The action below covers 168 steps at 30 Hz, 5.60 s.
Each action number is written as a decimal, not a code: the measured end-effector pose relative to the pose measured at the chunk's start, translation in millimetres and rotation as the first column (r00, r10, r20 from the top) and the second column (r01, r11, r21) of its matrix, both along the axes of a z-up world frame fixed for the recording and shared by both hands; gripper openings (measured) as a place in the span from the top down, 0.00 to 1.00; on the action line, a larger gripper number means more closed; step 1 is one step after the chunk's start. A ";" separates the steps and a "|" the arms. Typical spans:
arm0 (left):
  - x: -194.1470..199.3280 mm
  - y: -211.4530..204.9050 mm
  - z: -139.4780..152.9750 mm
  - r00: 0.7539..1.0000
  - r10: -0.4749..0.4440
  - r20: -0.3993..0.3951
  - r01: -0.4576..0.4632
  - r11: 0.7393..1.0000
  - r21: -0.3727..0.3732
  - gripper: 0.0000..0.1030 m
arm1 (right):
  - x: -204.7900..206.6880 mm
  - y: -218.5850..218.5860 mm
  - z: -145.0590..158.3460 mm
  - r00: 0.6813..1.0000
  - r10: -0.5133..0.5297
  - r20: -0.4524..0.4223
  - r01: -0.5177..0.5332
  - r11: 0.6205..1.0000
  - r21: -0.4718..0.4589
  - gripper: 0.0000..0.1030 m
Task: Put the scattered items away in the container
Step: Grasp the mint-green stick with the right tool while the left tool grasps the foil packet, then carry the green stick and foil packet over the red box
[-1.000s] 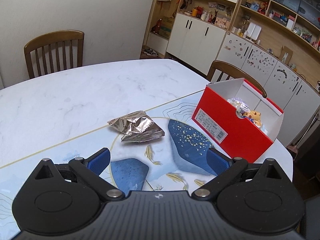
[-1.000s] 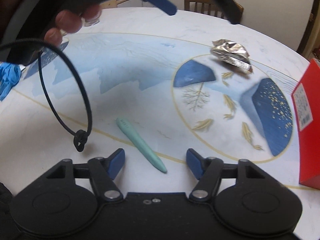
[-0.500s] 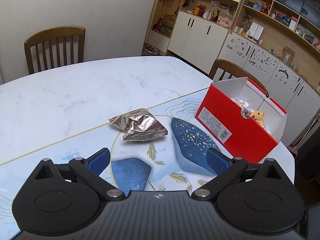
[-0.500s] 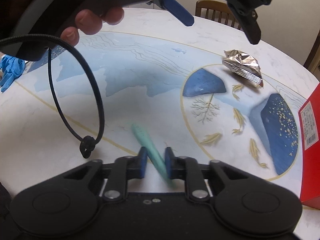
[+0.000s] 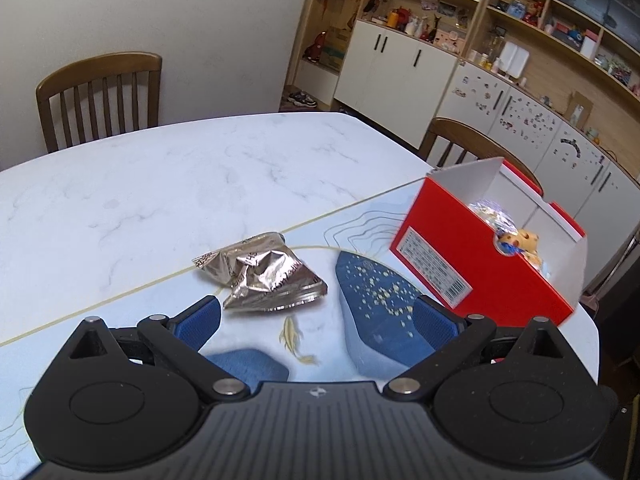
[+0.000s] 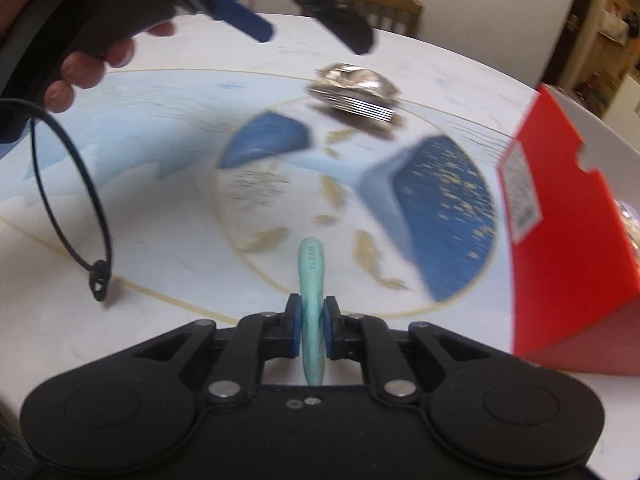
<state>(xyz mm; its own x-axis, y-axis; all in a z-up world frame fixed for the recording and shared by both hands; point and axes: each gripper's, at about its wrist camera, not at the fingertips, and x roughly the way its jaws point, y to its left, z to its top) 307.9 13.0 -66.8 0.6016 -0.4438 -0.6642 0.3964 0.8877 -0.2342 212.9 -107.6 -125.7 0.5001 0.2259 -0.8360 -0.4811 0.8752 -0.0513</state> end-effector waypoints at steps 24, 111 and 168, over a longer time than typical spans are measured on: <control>82.0 -25.8 -48.6 0.966 0.227 -0.125 -0.223 0.974 0.046 0.04 | 16.6 -28.3 -2.8 0.997 -0.050 -0.051 0.053 0.997 0.059 0.63; -75.7 -145.9 66.3 0.978 -0.202 -0.059 0.204 0.978 0.032 0.47 | -12.5 -180.7 126.1 0.959 -0.265 0.105 0.243 0.952 0.186 0.91; 54.8 -290.6 6.1 0.982 -0.062 -0.179 0.105 0.965 0.240 0.47 | 138.7 -291.4 68.0 0.991 -0.131 -0.023 0.133 0.976 0.174 0.91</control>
